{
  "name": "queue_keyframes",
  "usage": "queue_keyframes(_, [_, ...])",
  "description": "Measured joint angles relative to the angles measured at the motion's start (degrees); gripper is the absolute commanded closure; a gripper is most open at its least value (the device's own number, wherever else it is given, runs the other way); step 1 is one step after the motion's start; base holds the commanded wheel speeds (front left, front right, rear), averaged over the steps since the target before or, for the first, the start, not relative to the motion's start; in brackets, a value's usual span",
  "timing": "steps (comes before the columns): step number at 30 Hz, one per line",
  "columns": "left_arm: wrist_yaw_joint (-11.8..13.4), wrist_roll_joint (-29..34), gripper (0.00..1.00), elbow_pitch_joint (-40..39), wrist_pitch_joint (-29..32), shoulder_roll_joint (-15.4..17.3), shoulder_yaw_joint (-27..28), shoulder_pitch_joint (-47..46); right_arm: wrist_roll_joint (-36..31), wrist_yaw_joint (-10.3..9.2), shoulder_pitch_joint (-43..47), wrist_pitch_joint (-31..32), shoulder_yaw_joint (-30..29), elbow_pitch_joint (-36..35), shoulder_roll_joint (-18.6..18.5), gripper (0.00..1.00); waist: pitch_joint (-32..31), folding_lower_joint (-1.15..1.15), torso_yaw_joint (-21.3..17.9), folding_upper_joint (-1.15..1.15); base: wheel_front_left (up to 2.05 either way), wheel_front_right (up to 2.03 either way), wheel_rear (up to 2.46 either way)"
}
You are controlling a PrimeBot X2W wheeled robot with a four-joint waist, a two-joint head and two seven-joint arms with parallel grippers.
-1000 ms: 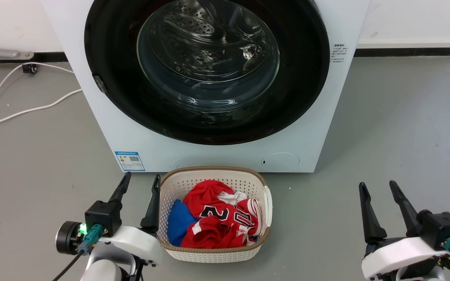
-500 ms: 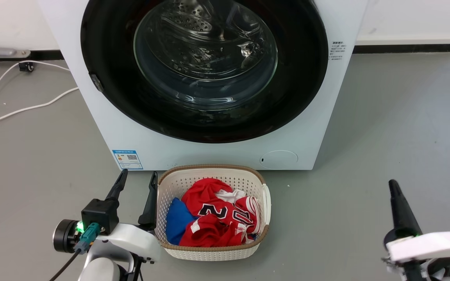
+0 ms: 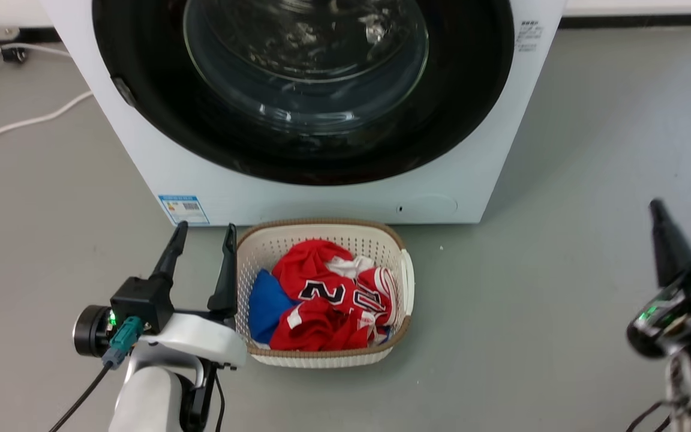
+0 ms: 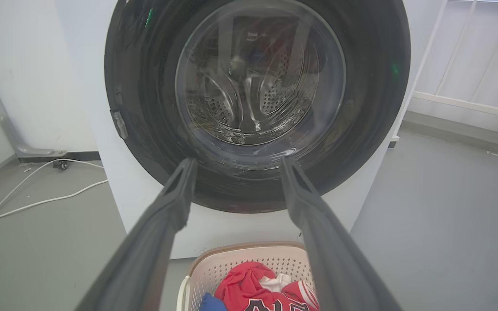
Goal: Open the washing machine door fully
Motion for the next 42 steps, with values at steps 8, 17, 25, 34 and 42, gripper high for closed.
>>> queue_keyframes(8, [0.0,0.3,0.0,-2.8,0.0,-0.3,0.2,-4.0,6.9,0.01,-17.5,11.6,0.5,11.3,-10.7,1.0,7.3,0.0,0.5,0.0,0.0,0.0,0.0])
queue_keyframes(17, [0.2,0.2,0.0,-4.9,0.0,-0.5,-0.6,-6.7,6.2,0.0,-36.6,21.4,9.1,25.3,-17.7,1.0,13.5,0.01,2.7,0.0,0.0,0.0,0.0])
queue_keyframes(25, [0.6,-1.0,0.0,-6.7,0.0,-0.6,-2.8,-8.6,2.7,0.0,-52.5,23.9,14.6,35.3,-19.2,1.0,17.8,0.01,5.0,0.0,0.0,0.0,0.0])
queue_keyframes(34, [1.9,-2.5,0.0,-7.5,0.0,-0.6,-4.3,-10.3,-0.4,0.0,-63.3,22.3,17.1,41.2,-17.1,1.0,21.6,0.0,6.2,0.0,0.0,0.0,0.0])
queue_keyframes(42, [2.1,-2.5,0.0,-7.7,0.0,-0.6,-5.3,-11.7,-2.8,0.0,-67.7,24.0,19.1,44.8,-17.3,1.0,23.8,0.0,6.5,0.0,0.0,0.0,0.0])
